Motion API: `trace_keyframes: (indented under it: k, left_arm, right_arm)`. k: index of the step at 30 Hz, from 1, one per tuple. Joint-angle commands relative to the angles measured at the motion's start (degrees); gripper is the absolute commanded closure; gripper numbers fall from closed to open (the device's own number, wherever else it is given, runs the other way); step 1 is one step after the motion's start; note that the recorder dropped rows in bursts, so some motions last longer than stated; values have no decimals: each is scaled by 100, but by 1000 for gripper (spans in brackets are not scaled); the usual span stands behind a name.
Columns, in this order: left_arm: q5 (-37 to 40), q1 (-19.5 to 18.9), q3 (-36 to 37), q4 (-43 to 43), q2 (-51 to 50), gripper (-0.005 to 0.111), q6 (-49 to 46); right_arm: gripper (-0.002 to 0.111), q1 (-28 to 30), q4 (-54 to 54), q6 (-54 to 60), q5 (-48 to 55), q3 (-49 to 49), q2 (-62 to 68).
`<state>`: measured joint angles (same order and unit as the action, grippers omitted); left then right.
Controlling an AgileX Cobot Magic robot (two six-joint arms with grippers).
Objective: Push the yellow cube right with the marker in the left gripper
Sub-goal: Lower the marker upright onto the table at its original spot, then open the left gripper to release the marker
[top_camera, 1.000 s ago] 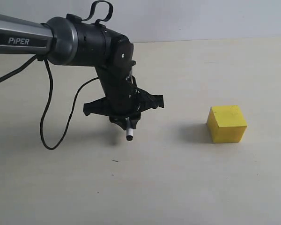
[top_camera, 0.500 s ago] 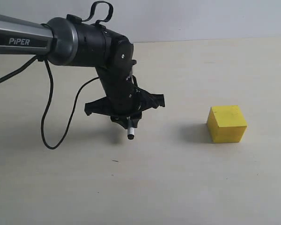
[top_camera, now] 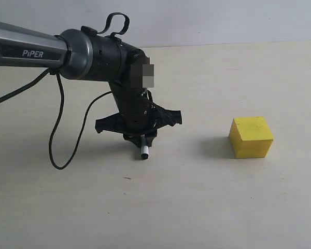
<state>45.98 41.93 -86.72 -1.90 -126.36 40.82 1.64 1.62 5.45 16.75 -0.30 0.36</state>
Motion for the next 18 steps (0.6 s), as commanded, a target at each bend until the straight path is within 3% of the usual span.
trace_keyframes:
  k: [1,5,9,15,18]
  left_arm:
    - [-45,15,6,-28,-13,75,37]
    - [-45,15,6,-17,-13,53,-20]
    - [-32,15,6,7,38,42,-186]
    - [-9,15,6,190,493,45,-817]
    - [-9,15,6,444,877,61,-1084]
  right_arm:
    - [108,32,-6,29,-67,30,-36]
    - [108,32,-6,29,-67,30,-36]
    - [108,32,-6,29,-53,30,-36]
    - [108,32,-6,29,-53,30,-36]
    - [108,32,-6,29,-53,30,-36]
